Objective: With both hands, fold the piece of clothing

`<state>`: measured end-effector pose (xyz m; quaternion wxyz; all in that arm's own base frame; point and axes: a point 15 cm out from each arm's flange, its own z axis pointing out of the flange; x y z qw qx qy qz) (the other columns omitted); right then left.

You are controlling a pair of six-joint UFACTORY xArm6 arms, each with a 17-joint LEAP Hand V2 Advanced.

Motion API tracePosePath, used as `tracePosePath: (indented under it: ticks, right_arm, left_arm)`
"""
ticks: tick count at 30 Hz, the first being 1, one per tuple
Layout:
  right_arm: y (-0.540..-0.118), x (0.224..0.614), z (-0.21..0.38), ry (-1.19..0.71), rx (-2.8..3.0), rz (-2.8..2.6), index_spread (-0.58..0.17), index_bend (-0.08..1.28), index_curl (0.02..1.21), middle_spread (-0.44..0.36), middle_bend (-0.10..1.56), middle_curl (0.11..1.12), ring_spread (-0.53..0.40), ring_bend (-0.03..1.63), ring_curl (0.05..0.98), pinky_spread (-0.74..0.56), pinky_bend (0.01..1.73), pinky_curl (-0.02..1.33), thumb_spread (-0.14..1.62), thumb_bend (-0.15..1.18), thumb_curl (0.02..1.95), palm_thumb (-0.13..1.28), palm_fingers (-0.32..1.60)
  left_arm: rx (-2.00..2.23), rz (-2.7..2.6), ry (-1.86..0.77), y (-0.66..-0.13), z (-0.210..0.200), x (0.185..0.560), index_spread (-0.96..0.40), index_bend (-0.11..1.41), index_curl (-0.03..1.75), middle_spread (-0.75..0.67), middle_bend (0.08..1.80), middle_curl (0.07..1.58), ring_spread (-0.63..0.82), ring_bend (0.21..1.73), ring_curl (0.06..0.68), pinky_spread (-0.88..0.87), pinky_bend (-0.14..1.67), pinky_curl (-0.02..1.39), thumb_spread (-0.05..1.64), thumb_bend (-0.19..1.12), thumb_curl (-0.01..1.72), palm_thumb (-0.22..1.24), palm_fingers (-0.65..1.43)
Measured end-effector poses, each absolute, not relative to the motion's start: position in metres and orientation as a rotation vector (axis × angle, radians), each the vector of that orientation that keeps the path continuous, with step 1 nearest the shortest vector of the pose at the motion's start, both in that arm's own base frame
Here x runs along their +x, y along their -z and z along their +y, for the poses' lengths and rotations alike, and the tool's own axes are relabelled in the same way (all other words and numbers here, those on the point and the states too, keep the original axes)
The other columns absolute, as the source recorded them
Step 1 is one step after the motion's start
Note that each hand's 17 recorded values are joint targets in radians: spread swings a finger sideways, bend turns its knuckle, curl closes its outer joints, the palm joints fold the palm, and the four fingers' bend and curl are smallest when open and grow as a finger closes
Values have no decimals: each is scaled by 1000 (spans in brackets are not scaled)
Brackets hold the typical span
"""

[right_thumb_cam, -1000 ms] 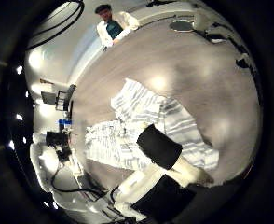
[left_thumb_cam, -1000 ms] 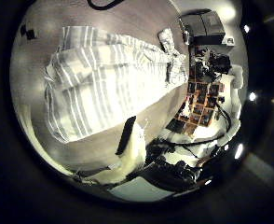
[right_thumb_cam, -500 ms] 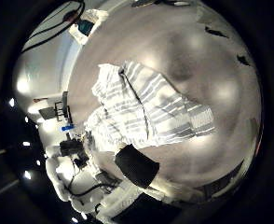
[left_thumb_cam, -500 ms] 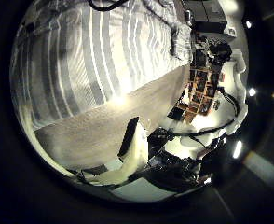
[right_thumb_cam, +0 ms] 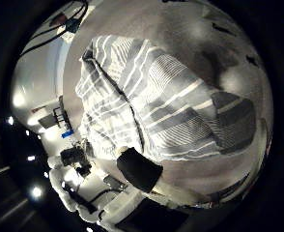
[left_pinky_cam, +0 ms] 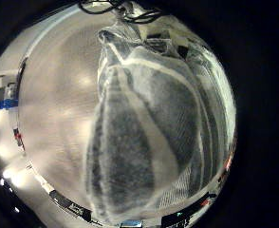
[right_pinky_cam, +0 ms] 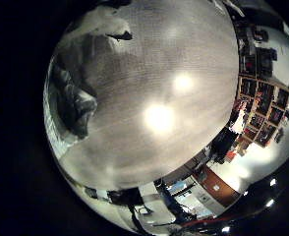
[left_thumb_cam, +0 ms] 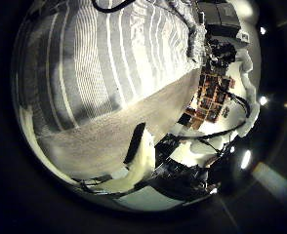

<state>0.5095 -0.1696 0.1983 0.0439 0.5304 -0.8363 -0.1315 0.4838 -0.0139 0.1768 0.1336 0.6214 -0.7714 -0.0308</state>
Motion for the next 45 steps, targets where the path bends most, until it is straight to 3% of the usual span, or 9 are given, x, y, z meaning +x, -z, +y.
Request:
tracePosePath:
  ticks: [6, 11, 15, 20, 22, 29, 35, 45]
  right_arm:
    - [-183, 501, -157, 477, 1615, -2497, -162, 177, 405, 11, 539, 459, -106, 1079, 395, 93, 1002, 324, 1153, -22, 312, 248, 397]
    - [-176, 494, -151, 528, 1604, -2461, -188, 189, 395, -46, 667, 498, -205, 1152, 398, -124, 1089, 315, 1148, -14, 317, 275, 733]
    - [-180, 494, -154, 521, 1602, -2470, -254, 231, 427, -114, 741, 532, -240, 1172, 406, -339, 1098, 306, 1156, 3, 332, 362, 1035]
    - [-184, 496, -150, 519, 1612, -2475, -344, 416, 543, -174, 894, 594, -251, 1171, 438, -478, 1056, 315, 1161, 31, 367, 525, 1297]
    - [-186, 494, -149, 525, 1614, -2469, -367, 560, 605, -181, 954, 616, -241, 1180, 448, -451, 1089, 340, 1159, 67, 394, 635, 1388]
    - [-205, 490, -157, 494, 1621, -2496, -374, 833, 771, -179, 1163, 694, -220, 1319, 520, -327, 1298, 453, 1142, 141, 479, 911, 1293]
    - [-219, 470, -190, 486, 1586, -2549, -354, 928, 848, -164, 1260, 720, -198, 1409, 566, -265, 1368, 515, 1132, 131, 549, 969, 1219]
    - [-243, 432, -258, 437, 1505, -2646, -330, 975, 901, -146, 1318, 721, -185, 1457, 591, -219, 1386, 572, 1133, 97, 639, 1008, 1177]
  left_arm:
    - [1807, -2240, 95, -179, -12, 484, -14, 166, 329, 321, 181, 298, 386, 722, 249, 474, 382, 415, 1218, -16, 280, 220, 5]
    - [1805, -2250, 89, -182, -15, 485, -14, 167, 327, 319, 181, 298, 384, 721, 246, 472, 392, 402, 1219, -16, 279, 220, 11]
    - [1802, -2251, 83, -182, -16, 486, -14, 166, 326, 318, 180, 297, 380, 720, 244, 474, 400, 394, 1219, -16, 278, 221, 13]
    - [1803, -2257, 81, -185, -15, 486, -14, 168, 327, 307, 180, 297, 374, 720, 243, 475, 403, 384, 1217, -16, 282, 227, 17]
    - [1807, -2253, 81, -186, -15, 486, -14, 168, 327, 305, 180, 297, 373, 720, 243, 474, 405, 381, 1217, -16, 283, 228, 17]
    - [1801, -2261, 74, -189, -16, 486, -14, 169, 328, 304, 182, 296, 374, 724, 242, 469, 407, 370, 1216, -16, 284, 228, 23]
    - [1787, -2264, 70, -190, -19, 482, -14, 168, 327, 303, 181, 297, 374, 725, 241, 467, 410, 363, 1216, -16, 285, 228, 23]
    - [1745, -2296, 72, -200, -37, 461, -14, 171, 328, 303, 180, 297, 374, 725, 238, 465, 415, 354, 1225, -13, 283, 240, 24]
